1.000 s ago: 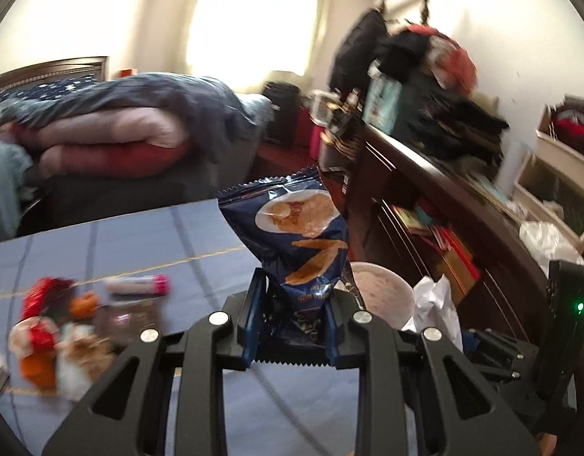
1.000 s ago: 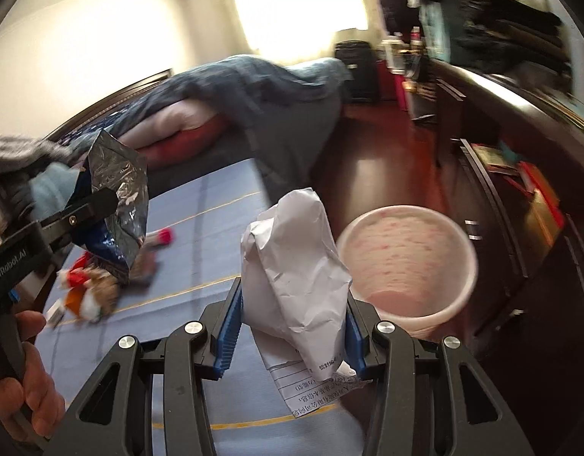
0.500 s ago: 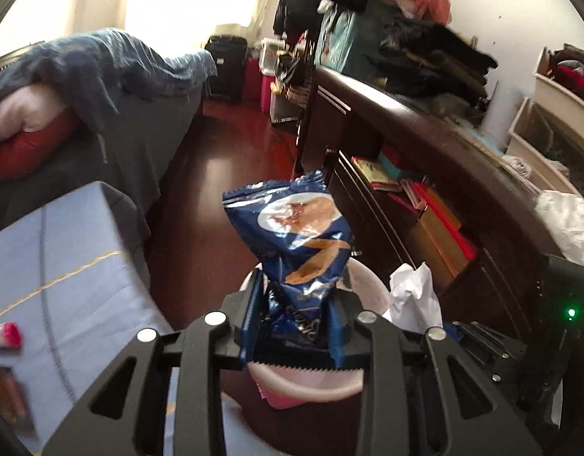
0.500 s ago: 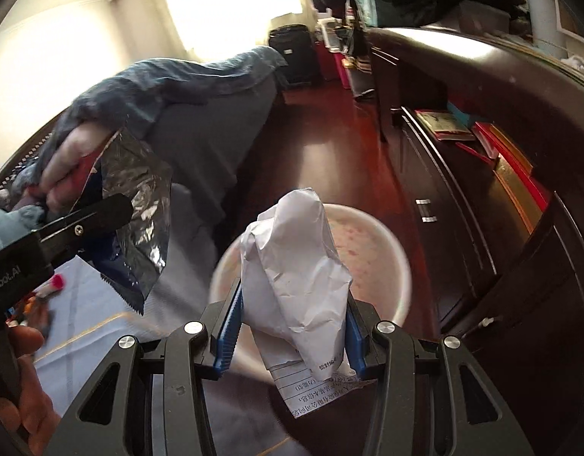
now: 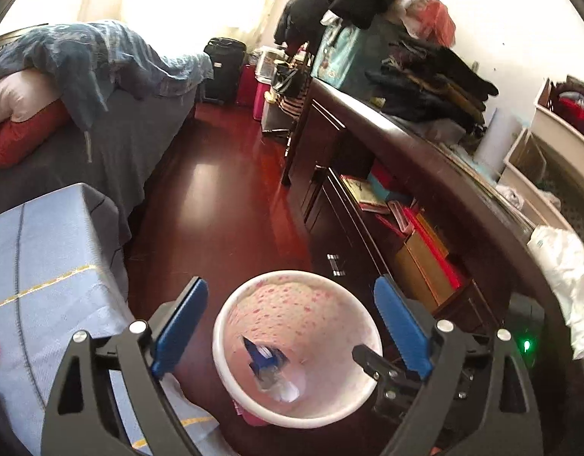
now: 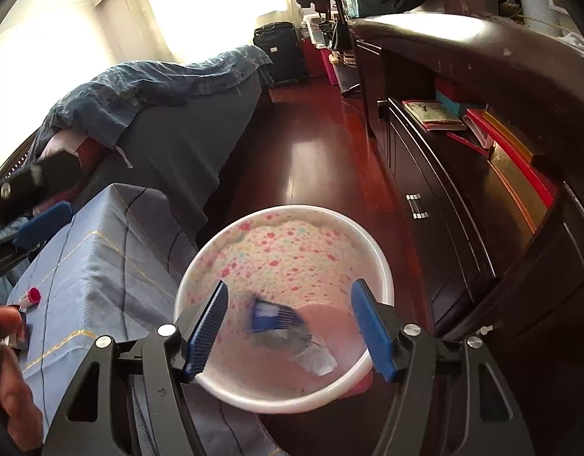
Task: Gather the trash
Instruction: 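Carry both items to the wastebasket and open both tools to drop them, then grasp the red wrapper with the left tool while the right tool grasps the brown paper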
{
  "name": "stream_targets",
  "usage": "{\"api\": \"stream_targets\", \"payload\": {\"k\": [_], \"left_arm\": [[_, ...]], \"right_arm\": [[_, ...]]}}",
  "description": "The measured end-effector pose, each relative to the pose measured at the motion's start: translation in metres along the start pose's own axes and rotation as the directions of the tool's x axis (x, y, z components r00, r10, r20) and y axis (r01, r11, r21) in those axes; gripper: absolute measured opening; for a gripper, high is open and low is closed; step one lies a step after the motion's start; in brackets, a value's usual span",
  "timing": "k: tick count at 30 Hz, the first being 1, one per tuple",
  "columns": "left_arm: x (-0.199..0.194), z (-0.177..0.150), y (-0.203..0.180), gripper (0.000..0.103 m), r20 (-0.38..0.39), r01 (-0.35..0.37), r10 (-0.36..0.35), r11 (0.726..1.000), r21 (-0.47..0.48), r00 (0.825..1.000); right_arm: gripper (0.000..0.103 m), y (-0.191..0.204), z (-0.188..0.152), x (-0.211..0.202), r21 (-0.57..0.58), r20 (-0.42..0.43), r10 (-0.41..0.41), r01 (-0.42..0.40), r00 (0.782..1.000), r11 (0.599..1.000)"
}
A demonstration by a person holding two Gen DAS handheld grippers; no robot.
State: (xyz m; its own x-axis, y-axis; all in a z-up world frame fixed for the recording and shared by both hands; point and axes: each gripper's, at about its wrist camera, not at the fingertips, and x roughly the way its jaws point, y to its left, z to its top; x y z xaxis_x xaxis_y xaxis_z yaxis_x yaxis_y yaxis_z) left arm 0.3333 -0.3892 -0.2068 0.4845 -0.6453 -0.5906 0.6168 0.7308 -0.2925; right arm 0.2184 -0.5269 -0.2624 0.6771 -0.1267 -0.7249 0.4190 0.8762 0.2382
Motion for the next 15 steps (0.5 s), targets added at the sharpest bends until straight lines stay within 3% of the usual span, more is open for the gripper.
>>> {"api": "stream_targets", "payload": {"k": [3, 6, 10, 15], "left_arm": [[-0.023, -0.003, 0.006, 0.093, 0.025, -0.018, 0.018, 1.0, -0.02, 1.0], [-0.051, -0.009, 0.015, 0.096, 0.051, -0.115, 0.116, 0.993, -0.028, 0.992], [-0.092, -0.021, 0.04, 0.099, 0.06, -0.23, 0.234, 0.971, -0.067, 0.97], [-0.141, -0.035, 0.081, 0.099, 0.056, -0.312, 0.324, 0.937, -0.155, 0.945]], "right_arm": [[0.073, 0.012, -0.004, -0.016, -0.022, 0.021, -0.007, 0.007, 1.0, 1.0], [0.08, 0.035, -0.01, -0.04, -0.049, 0.042, 0.008, -0.006, 0.999, 0.999], [0.087, 0.069, -0.018, -0.066, -0.099, 0.063, 0.04, -0.033, 0.997, 0.995], [0.092, 0.107, -0.034, -0.085, -0.14, 0.038, 0.126, -0.12, 0.991, 0.983]]}}
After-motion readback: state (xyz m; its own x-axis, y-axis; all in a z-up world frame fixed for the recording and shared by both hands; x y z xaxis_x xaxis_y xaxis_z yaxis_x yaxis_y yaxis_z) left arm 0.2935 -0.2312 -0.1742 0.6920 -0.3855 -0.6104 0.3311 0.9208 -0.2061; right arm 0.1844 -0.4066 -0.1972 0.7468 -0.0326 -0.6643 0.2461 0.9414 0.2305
